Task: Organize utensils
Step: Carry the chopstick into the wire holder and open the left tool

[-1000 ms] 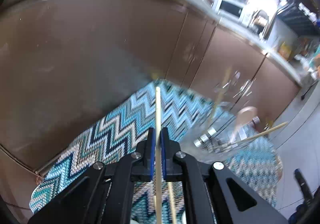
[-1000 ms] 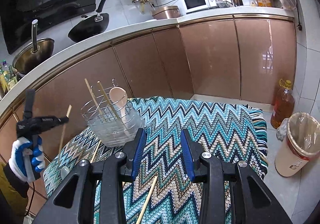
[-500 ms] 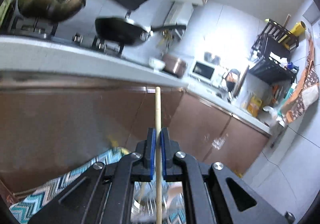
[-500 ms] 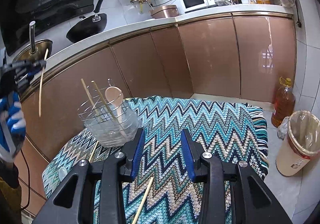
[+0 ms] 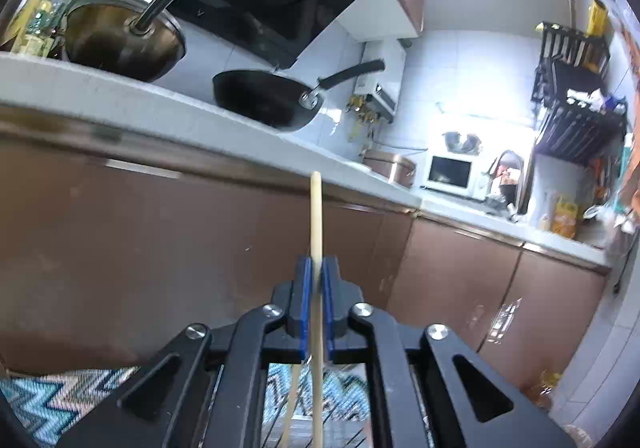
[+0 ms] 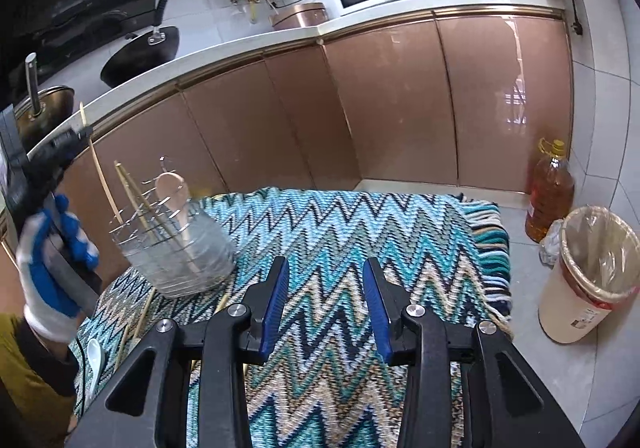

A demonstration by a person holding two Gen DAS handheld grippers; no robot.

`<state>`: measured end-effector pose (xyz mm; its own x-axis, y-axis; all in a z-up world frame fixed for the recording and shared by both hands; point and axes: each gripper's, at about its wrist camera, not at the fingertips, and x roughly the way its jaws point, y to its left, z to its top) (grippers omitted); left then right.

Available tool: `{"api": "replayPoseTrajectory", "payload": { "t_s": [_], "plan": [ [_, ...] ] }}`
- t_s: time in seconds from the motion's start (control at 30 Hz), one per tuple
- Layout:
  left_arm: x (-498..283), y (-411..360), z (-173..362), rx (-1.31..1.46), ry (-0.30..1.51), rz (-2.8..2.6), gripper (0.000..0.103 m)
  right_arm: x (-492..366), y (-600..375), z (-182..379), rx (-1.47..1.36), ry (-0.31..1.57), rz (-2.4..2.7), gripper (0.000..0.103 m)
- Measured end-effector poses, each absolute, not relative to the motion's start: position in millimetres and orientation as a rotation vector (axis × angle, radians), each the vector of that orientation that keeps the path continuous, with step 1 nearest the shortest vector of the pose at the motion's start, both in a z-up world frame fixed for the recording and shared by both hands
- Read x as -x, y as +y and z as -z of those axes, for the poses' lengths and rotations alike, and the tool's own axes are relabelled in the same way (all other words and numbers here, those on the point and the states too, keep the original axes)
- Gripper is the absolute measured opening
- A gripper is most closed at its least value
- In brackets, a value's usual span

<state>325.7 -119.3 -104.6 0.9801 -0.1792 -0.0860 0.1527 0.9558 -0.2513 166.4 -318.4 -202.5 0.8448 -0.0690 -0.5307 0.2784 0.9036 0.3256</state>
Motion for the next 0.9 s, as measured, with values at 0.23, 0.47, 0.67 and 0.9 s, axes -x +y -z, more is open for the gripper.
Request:
{"api": "replayPoseTrajectory", "payload": {
  "t_s": [0.23,0.47,0.67,0.9],
  "plan": [
    [-307,-114,112,0.221,0.177,0.201,0.020,-156,-320,196,-0.411,0.514,0.196,0.039],
    [-264,-92,92,0.180,0.246,0.226,0.039,-131,-303,167,-0.402,0.469,0.164,0.047],
    [-213,-59,74,0.162,0.280,0.231,0.045,-98,-287,141,-0.384,0.432,0.159,0.052],
    [-152,-22,56,0.161,0.296,0.227,0.052,-58,-270,113,-0.369,0.387,0.153,0.054]
  ]
}}
